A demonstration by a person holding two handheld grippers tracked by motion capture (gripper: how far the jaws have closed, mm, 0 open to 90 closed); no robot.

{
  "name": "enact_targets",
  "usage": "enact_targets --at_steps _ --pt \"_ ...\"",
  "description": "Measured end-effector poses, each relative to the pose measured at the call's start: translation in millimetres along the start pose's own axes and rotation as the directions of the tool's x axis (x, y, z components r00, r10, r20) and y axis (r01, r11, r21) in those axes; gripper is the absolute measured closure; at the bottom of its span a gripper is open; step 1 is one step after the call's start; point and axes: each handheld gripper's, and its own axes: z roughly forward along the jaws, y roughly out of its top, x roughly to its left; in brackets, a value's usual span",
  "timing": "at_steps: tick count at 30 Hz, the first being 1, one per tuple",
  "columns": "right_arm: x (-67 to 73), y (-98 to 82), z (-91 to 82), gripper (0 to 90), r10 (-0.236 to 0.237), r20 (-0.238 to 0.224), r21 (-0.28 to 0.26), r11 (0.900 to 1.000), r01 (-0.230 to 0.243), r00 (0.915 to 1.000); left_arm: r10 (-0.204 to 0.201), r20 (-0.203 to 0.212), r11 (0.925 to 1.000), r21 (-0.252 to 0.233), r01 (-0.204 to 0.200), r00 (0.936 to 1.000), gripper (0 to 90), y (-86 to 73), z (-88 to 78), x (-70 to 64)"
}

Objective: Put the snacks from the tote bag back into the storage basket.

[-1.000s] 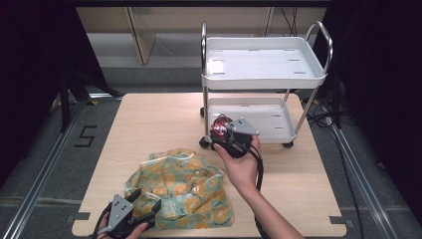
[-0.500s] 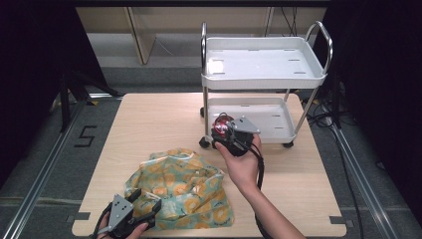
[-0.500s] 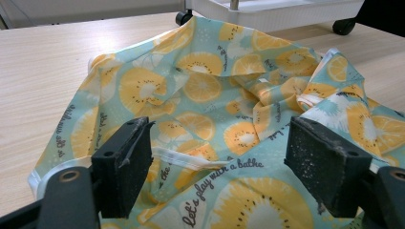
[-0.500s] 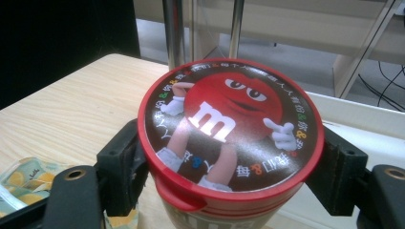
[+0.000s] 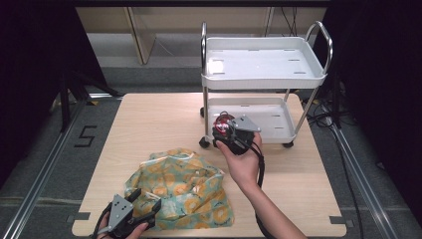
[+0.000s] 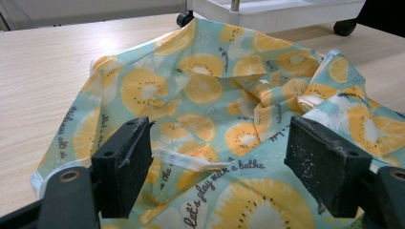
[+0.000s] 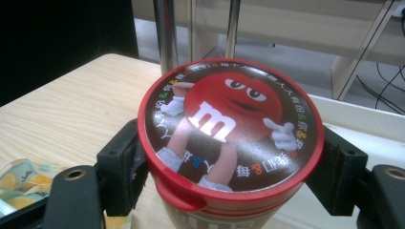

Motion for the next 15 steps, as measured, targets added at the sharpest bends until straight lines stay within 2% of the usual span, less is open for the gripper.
enact_targets --at_steps 3,4,5,6,9,11,12,15 --pt "0.3 0.6 0.7 26.6 0.025 0.003 0.001 1.0 -0.025 0.9997 -0.001 0.0 1.0 0.0 0.001 1.0 23.5 0.1 0.1 0.0" --pt "-1.7 1.1 1.3 26.6 -0.005 0.009 -0.006 1.0 0.005 0.9999 -0.001 0.0 1.0 -0.001 0.001 1.0 23.5 0.0 0.1 -0.1" --pt "-0.9 1.1 1.2 26.6 0.016 0.003 0.007 1.0 -0.016 0.9999 0.001 -0.001 1.0 0.003 -0.001 1.0 23.5 0.1 -0.2 -0.1" --pt "-1.9 1.1 2.3 26.6 -0.002 0.0 0.001 1.0 0.002 1.0 0.014 -0.004 0.9998 0.015 -0.014 0.9999 23.5 0.3 -1.3 0.9" --pt "-1.7 1.2 2.2 26.6 -0.007 0.004 0.012 1.0 0.007 1.0 0.006 -0.004 1.0 0.007 -0.006 1.0 23.5 0.1 -0.9 0.8" --pt "-1.5 1.3 2.8 26.6 -0.007 0.005 0.01 1.0 0.007 1.0 0.003 -0.005 1.0 0.006 -0.003 1.0 23.5 0.1 -0.9 0.7" --pt "0.3 1.1 2.7 26.5 0.024 0.002 0.015 1.0 -0.024 0.9997 0.004 -0.004 1.0 0.005 -0.004 1.0 23.5 0.1 -1.0 0.7" --pt "-0.5 1.5 3.4 26.6 0.01 0.004 0.012 1.0 -0.01 0.9999 0.005 -0.002 1.0 0.001 -0.005 1.0 23.5 0.3 -1.2 1.2"
